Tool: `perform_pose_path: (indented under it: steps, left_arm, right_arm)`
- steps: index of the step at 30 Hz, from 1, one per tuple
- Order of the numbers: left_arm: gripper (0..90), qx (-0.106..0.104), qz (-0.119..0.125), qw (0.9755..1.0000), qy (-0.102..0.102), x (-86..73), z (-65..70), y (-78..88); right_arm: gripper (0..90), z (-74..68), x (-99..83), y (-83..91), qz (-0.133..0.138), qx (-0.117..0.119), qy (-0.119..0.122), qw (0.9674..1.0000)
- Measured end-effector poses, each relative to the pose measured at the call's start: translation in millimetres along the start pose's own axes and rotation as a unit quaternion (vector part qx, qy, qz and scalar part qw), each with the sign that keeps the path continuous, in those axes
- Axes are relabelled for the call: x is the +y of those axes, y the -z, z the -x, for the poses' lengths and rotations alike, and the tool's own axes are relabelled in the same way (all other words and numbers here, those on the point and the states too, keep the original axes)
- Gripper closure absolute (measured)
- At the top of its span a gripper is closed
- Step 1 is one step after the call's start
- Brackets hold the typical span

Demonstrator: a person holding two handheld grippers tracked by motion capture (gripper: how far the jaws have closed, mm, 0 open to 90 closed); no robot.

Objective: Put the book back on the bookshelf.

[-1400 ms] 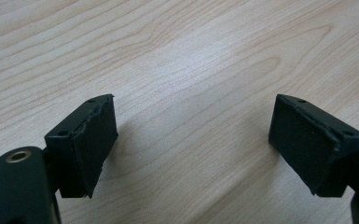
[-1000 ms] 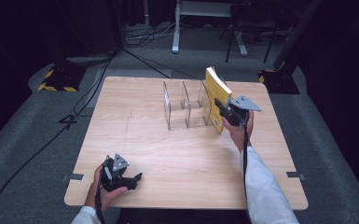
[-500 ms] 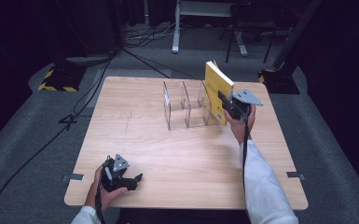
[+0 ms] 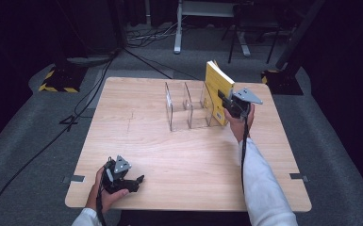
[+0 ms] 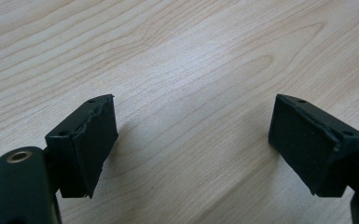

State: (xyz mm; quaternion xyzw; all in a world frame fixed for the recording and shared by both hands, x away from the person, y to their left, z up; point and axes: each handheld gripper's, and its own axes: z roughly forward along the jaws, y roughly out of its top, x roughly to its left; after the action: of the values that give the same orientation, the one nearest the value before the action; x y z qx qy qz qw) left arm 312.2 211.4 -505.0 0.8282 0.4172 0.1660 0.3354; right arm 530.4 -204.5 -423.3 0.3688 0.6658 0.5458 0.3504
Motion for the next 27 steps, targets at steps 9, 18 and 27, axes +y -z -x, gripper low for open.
perform_pose_path:
  steps: [9, 18, 27]
  left_arm:
    - [15.8, 0.0, 0.0, 1.0, 0.001, 0.0, 0.0, -0.1]
    - [15.8, 0.0, 0.0, 1.0, 0.001, 0.0, -0.1, -0.1]
    - [15.8, 0.0, 0.0, 1.0, 0.0, 0.1, -0.5, -0.1]
  right_arm:
    - [75.3, -1.0, -8.7, 8.1, -0.006, 0.007, 0.0, 1.0]
    - [71.0, -1.1, -3.0, 14.4, -0.032, -0.017, 0.039, 0.9986]
    - [66.8, 10.3, 3.0, 33.4, -0.028, -0.034, 0.044, 0.9981]
